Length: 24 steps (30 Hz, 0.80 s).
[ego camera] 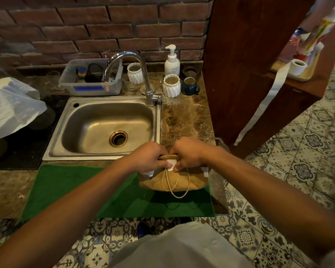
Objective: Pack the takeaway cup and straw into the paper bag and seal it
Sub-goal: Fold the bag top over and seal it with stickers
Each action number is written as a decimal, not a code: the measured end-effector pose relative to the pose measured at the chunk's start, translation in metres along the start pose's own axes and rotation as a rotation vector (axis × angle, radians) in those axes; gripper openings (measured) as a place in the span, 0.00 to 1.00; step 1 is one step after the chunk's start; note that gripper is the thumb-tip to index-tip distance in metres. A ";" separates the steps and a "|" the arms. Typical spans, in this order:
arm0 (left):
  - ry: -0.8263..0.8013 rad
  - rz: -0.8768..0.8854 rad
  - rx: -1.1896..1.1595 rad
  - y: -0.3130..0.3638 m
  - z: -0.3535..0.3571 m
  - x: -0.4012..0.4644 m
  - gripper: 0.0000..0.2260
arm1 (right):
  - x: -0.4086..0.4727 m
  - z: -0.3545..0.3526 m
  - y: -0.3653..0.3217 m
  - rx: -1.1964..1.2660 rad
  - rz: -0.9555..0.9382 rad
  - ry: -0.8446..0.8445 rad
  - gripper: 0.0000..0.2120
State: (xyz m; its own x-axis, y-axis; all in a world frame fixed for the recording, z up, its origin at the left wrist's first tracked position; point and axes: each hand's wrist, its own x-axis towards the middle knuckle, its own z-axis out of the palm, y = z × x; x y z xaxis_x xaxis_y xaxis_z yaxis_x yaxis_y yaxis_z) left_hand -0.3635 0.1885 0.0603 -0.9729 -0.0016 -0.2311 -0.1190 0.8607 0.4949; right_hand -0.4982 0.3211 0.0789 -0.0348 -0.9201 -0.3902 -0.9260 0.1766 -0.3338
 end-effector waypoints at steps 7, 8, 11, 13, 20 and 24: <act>0.134 0.069 -0.095 -0.007 0.004 -0.010 0.13 | -0.006 0.001 0.006 0.042 -0.047 0.032 0.09; 0.137 0.069 -0.092 -0.009 0.005 -0.010 0.14 | -0.006 0.002 0.006 0.057 -0.058 0.057 0.09; 0.104 0.079 -0.076 -0.008 0.002 -0.009 0.17 | -0.008 0.007 0.009 0.102 -0.089 0.106 0.10; 0.098 0.092 -0.079 -0.006 -0.001 -0.010 0.16 | -0.010 0.008 0.013 0.108 -0.087 0.109 0.12; 0.098 0.051 -0.110 -0.004 0.000 -0.011 0.16 | -0.015 0.016 0.022 0.184 -0.072 0.114 0.14; 0.080 -0.118 -0.214 -0.012 0.001 -0.021 0.11 | -0.030 0.018 0.039 0.222 0.043 0.123 0.13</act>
State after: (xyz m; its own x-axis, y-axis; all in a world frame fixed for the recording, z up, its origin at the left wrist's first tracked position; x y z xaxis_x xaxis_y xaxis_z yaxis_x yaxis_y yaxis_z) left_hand -0.3416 0.1788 0.0588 -0.9613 -0.1434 -0.2351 -0.2638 0.7247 0.6366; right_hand -0.5263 0.3618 0.0627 -0.1302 -0.9432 -0.3057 -0.8178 0.2765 -0.5047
